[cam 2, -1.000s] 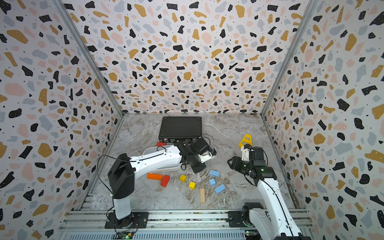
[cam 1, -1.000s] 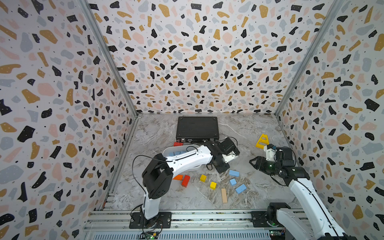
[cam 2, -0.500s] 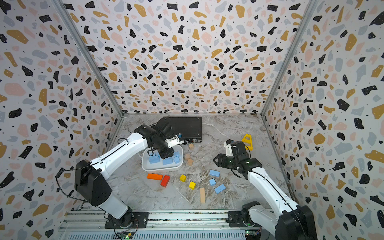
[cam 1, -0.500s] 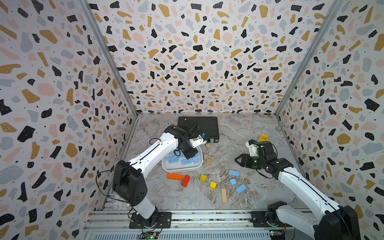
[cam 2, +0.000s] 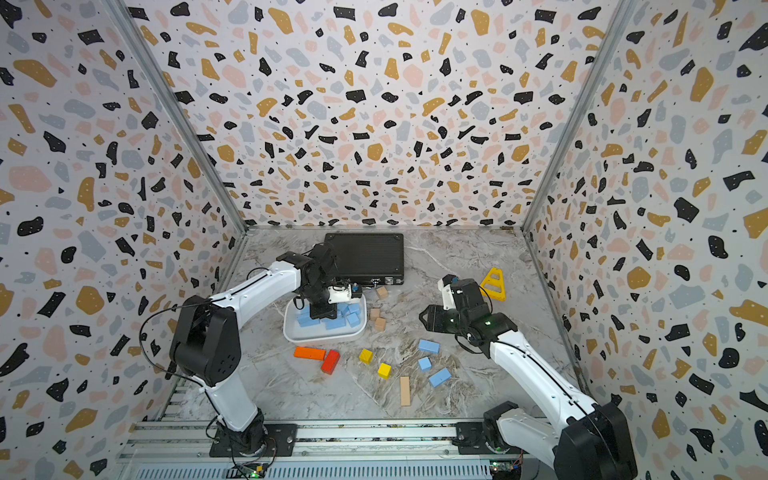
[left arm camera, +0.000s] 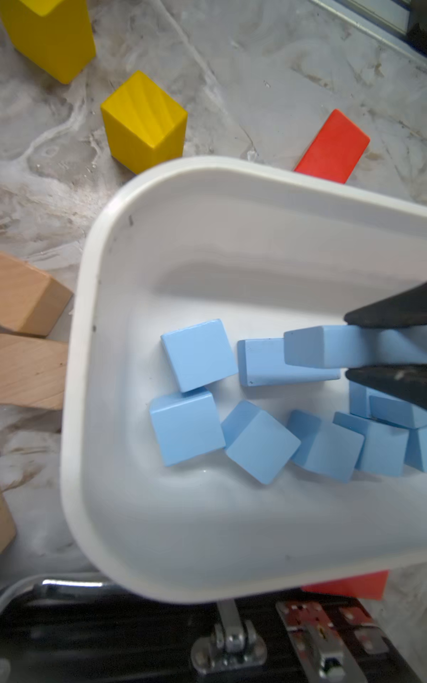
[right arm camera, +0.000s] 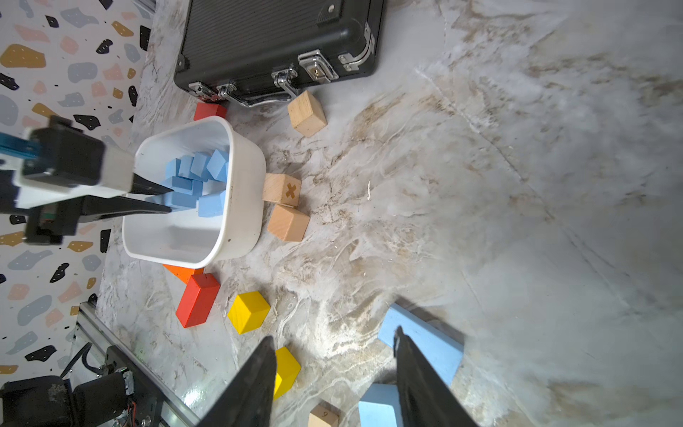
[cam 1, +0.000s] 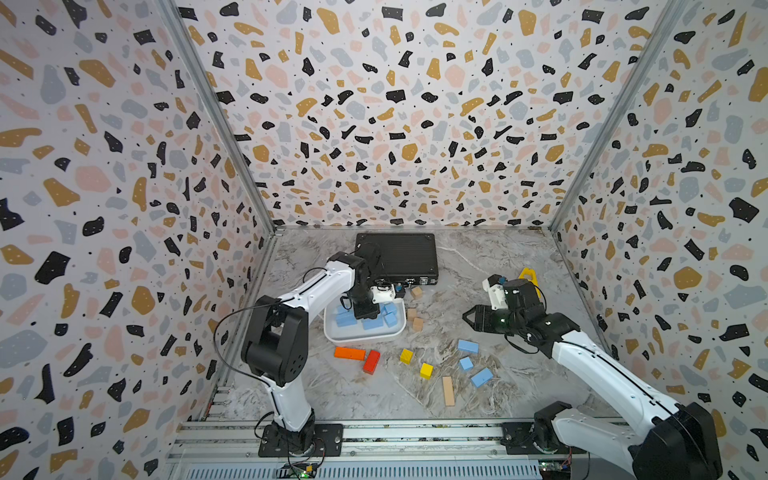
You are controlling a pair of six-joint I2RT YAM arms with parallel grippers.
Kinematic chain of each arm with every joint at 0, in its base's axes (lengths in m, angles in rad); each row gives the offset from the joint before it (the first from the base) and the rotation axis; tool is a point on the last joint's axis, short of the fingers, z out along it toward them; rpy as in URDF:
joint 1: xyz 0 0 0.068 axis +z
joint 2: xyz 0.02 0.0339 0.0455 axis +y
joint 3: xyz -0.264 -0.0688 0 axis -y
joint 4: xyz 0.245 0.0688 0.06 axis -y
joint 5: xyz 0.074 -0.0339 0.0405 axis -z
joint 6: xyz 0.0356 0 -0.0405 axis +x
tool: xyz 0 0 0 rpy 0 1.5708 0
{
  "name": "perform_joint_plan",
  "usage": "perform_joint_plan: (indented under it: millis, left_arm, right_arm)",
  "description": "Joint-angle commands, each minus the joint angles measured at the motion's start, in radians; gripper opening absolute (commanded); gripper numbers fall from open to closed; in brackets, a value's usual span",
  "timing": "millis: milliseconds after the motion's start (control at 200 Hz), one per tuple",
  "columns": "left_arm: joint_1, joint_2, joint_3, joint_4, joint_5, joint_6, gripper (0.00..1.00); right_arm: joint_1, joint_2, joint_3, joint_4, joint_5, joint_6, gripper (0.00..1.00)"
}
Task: Pick out the blue building blocks
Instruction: Place the building block in the storage box.
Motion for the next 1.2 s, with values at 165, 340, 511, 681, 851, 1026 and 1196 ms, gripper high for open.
perform_joint_plan:
  millis: [165,340,511,681,851,1026,1196]
  left_arm:
    - [0.001,0.036,-0.005,0.076,-0.002,0.073,0.00]
    - [0.000,0.057,-0.009,0.091,-0.029,0.094,0.00]
    - [0.001,0.074,-0.001,0.082,-0.039,0.106,0.02]
    - [0.001,0.087,-0.002,0.089,-0.056,0.111,0.02]
    - [0.001,0.093,-0.016,0.115,-0.075,0.110,0.05]
    - [0.001,0.093,-0.016,0.121,-0.082,0.111,0.17]
    - [0.003,0.082,-0.012,0.127,-0.085,0.094,0.24]
  right_arm:
    - [0.005,-0.056,-0.009,-0.052,0.037,-0.020,0.54]
    - [0.005,-0.051,-0.008,-0.052,0.035,-0.019,0.54]
    - [0.006,-0.049,-0.010,-0.049,0.034,-0.018,0.54]
    - [0.006,-0.046,-0.010,-0.047,0.033,-0.021,0.54]
    - [0.006,-0.039,-0.012,-0.043,0.028,-0.023,0.54]
    - [0.006,-0.034,-0.013,-0.039,0.028,-0.023,0.54]
    - [0.007,-0.031,-0.013,-0.042,0.028,-0.024,0.54]
